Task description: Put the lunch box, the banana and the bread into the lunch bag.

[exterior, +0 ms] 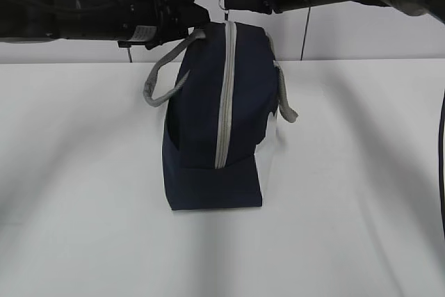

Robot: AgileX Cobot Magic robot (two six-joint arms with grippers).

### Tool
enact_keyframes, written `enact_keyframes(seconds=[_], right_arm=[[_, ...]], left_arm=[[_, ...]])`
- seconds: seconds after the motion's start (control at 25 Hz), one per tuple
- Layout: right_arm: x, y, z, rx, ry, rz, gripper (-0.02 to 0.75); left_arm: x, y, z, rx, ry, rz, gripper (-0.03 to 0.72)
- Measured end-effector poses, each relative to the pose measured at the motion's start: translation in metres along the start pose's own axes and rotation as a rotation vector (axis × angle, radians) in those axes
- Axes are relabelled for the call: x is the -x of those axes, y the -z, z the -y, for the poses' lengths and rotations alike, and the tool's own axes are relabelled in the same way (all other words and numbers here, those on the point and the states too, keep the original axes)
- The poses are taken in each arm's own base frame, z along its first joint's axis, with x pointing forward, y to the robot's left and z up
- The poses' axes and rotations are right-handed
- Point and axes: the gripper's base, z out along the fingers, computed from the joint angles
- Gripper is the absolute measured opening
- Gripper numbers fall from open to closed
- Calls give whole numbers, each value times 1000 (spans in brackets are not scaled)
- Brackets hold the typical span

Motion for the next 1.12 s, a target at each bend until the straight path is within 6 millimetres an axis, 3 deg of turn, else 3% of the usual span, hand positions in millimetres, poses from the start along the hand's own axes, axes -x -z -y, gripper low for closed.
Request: enact_keyframes(seconds=[0.72,0.8,1.04,1.12], right_arm=[[0,0,0,3,-9,-2,-16],[0,0,0,4,-9,-2,-16],[0,0,1,-9,-33,5,-16],[0,0,1,-10,-35,5,-16]], left_arm=[[-9,-10,-1,30,15,-10,332],[-9,-10,-1,30,15,-10,290],[-9,-10,-1,24,15,-11,64],[-9,-10,0,15,15,-14,29]])
